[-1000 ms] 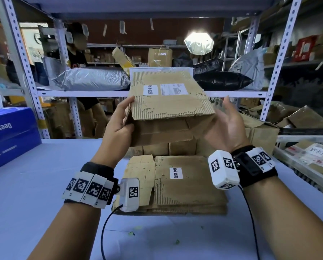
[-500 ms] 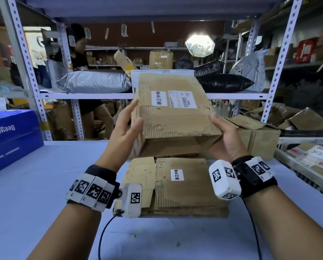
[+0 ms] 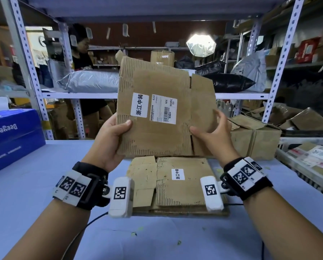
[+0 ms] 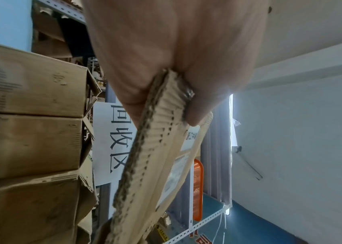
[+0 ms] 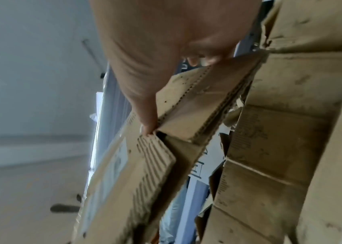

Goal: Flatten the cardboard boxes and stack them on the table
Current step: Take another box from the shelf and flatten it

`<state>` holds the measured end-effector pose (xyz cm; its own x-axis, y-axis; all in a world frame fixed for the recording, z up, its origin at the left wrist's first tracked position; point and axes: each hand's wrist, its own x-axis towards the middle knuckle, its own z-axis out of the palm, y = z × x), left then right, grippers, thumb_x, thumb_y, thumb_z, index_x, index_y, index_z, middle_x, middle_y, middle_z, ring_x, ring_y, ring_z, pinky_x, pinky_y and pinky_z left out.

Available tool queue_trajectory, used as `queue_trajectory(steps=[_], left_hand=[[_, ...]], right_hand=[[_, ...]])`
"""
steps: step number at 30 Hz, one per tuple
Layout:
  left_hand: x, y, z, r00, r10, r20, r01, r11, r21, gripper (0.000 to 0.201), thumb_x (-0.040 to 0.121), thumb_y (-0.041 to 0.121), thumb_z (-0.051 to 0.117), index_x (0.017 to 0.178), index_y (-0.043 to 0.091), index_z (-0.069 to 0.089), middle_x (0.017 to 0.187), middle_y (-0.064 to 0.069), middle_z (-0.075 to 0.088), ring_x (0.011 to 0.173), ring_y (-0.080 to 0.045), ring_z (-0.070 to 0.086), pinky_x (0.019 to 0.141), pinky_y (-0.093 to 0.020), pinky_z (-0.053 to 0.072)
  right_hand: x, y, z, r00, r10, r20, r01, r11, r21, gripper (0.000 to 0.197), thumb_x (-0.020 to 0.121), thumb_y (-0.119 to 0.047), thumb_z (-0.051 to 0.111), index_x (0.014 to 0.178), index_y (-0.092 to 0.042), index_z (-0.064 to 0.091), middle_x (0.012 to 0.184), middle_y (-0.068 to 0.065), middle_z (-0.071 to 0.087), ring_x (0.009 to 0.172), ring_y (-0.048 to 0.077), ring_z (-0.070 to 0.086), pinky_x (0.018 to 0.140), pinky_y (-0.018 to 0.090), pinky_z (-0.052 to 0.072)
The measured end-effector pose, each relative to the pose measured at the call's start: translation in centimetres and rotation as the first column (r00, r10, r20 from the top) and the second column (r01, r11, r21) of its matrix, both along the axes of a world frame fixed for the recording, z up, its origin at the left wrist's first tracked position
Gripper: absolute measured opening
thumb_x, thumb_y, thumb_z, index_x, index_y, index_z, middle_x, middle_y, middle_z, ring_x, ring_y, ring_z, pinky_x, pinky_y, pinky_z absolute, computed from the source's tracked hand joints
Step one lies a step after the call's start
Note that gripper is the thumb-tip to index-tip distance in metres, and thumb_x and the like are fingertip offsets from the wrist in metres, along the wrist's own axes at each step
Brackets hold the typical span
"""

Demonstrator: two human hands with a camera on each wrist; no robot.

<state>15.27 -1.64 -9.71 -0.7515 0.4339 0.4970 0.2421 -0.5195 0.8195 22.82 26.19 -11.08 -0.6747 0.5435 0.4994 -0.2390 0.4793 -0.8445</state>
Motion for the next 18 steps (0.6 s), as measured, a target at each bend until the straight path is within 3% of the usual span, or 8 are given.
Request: queue_trajectory(steps=[2, 3, 5, 7, 10, 11, 14, 18], left_hand=[[-0.4, -0.5, -0.2, 1.0, -0.012, 0.015, 0.012, 1.0, -0.002, 0.033, 0.1, 0.005, 0.045, 0.127, 0.011, 0.063, 0.122, -0.014, 0.072, 0.101, -0.026, 0.073, 0.074, -0.039, 0.061], [-0.6, -0.7, -0.2, 0.999, -0.009, 0.033, 0.009, 1.0, -0.007, 0.033, 0.101, 0.005, 0.045, 0.128, 0.011, 0.063, 0.122, -0.014, 0.072, 0.101, -0.026, 0.073, 0.073, -0.039, 0.061], [-1.2, -1.3, -0.3, 0.998, 0.02, 0.065, -0.017, 0.999, -0.05, 0.033, 0.101, 0.002, 0.045, 0.126, 0.011, 0.064, 0.121, -0.014, 0.073, 0.097, -0.025, 0.074, 0.071, -0.041, 0.062], [-1.7, -1.9, -0.3, 0.994, 0.087, 0.06, -0.077, 0.985, -0.155, 0.033, 0.1, -0.002, 0.047, 0.122, 0.012, 0.068, 0.119, -0.013, 0.074, 0.094, -0.024, 0.075, 0.07, -0.04, 0.063], [-2.5, -2.7, -0.3, 0.985, 0.17, 0.006, -0.158, 0.929, -0.334, 0.027, 0.1, 0.007, 0.059, 0.124, 0.015, 0.067, 0.119, -0.007, 0.075, 0.102, -0.023, 0.075, 0.077, -0.036, 0.062], [-2.8, -3.0, -0.3, 0.981, 0.195, -0.009, -0.182, 0.898, -0.4, 0.027, 0.098, 0.013, 0.064, 0.125, 0.017, 0.066, 0.119, -0.004, 0.076, 0.103, -0.022, 0.075, 0.08, -0.037, 0.062], [-3.3, -3.6, -0.6, 0.957, 0.284, -0.059, -0.26, 0.749, -0.61, 0.03, 0.092, 0.028, 0.075, 0.12, 0.022, 0.068, 0.108, 0.003, 0.079, 0.094, -0.019, 0.077, 0.075, -0.039, 0.062], [-3.4, -4.2, -2.7, 0.964, 0.254, -0.077, -0.186, 0.438, -0.88, 0.031, 0.088, 0.034, 0.08, 0.11, 0.017, 0.067, 0.087, -0.002, 0.08, 0.075, -0.023, 0.077, 0.058, -0.038, 0.062]], right_hand=[[-0.1, 0.2, 0.1, 0.998, 0.045, -0.038, -0.05, 0.987, -0.151, 0.102, 0.073, -0.038, 0.087, 0.153, -0.027, 0.024, 0.151, -0.001, 0.038, 0.126, 0.011, 0.044, 0.105, 0.032, 0.043], [-0.1, 0.3, 0.1, 0.998, 0.049, -0.042, -0.057, 0.979, -0.197, 0.096, 0.077, -0.033, 0.085, 0.153, -0.024, 0.027, 0.145, -0.004, 0.046, 0.119, 0.008, 0.049, 0.095, 0.025, 0.047], [0.0, 0.5, 0.1, 0.996, 0.067, -0.061, -0.08, 0.965, -0.251, 0.072, 0.082, -0.023, 0.081, 0.144, -0.018, 0.044, 0.127, -0.006, 0.063, 0.102, 0.005, 0.062, 0.075, 0.016, 0.052], [0.1, 0.7, 0.0, 0.996, 0.066, -0.063, -0.08, 0.965, -0.249, 0.05, 0.083, -0.017, 0.081, 0.127, -0.013, 0.059, 0.114, 0.001, 0.072, 0.095, 0.01, 0.07, 0.074, 0.023, 0.057], [0.6, 0.8, -0.3, 0.999, 0.031, -0.008, -0.032, 0.973, -0.228, 0.047, 0.078, -0.015, 0.085, 0.117, -0.01, 0.06, 0.11, 0.004, 0.072, 0.095, 0.018, 0.071, 0.083, 0.036, 0.059], [0.7, 0.8, -0.5, 0.998, 0.046, 0.031, -0.038, 0.973, -0.227, 0.047, 0.076, -0.015, 0.086, 0.115, -0.01, 0.059, 0.109, 0.005, 0.072, 0.093, 0.018, 0.071, 0.08, 0.036, 0.06], [1.4, 1.1, -1.0, 0.957, 0.165, 0.24, -0.116, 0.972, -0.205, 0.044, 0.076, -0.019, 0.087, 0.106, -0.014, 0.055, 0.105, 0.003, 0.07, 0.08, 0.01, 0.07, 0.054, 0.022, 0.056], [2.0, 2.6, -2.8, 0.751, 0.214, 0.625, -0.215, 0.974, -0.075, 0.033, 0.08, -0.033, 0.083, 0.097, -0.018, 0.06, 0.078, -0.007, 0.076, 0.067, 0.005, 0.072, 0.046, 0.02, 0.053]])
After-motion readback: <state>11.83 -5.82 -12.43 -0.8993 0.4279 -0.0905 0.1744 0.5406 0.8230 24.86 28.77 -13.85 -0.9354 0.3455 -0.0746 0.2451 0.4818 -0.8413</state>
